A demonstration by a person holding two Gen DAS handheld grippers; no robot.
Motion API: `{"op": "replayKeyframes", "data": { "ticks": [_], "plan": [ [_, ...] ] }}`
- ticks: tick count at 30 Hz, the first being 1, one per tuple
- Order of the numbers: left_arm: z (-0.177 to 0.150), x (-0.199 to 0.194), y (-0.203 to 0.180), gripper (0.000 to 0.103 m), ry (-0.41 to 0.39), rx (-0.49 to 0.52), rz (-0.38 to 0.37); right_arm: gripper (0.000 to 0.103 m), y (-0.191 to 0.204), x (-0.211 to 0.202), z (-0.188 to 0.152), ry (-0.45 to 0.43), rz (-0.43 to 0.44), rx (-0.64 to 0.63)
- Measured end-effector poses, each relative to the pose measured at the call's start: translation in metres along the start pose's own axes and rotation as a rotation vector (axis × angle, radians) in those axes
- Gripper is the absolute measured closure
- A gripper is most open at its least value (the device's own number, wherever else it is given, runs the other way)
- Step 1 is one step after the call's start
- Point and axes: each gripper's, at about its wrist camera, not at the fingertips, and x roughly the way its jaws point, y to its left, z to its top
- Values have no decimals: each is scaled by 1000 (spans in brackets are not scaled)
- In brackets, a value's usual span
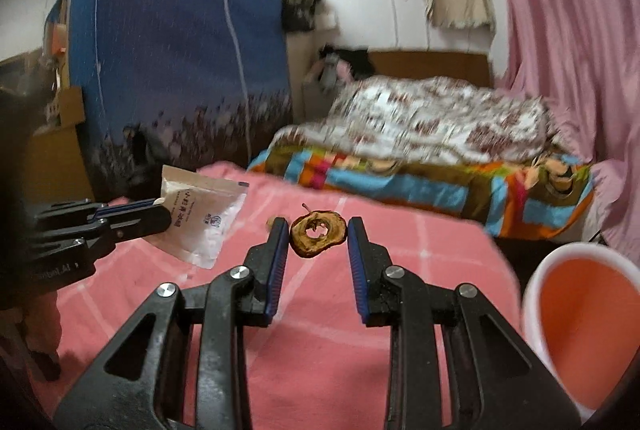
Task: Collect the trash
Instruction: 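Lift the packet and slice and carry both over the orange bucket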
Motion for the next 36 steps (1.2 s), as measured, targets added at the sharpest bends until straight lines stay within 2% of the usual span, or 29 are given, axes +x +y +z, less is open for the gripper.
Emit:
{"op": "replayKeyframes", "data": {
  "ticks": [9, 17, 25, 29, 36],
  "plan": [
    [25, -17, -40, 97, -239, 15, -24, 66, -23, -60, 17, -236, -127, 34],
    [40, -19, -86, 97, -366, 61, -105, 66, -55, -117, 19, -402, -297, 48],
    [50, -13, -141, 97, -431, 135, -198, 66, -95, -156, 10, -434, -427, 132],
    [53, -2, -169, 97, -412, 163, -252, 66, -109, -170, 3, -424, -466, 150],
    [49, 22, -205, 97, -356, 196, -303, 66, -134, -182, -12, -368, -519, 178]
  ]
}}
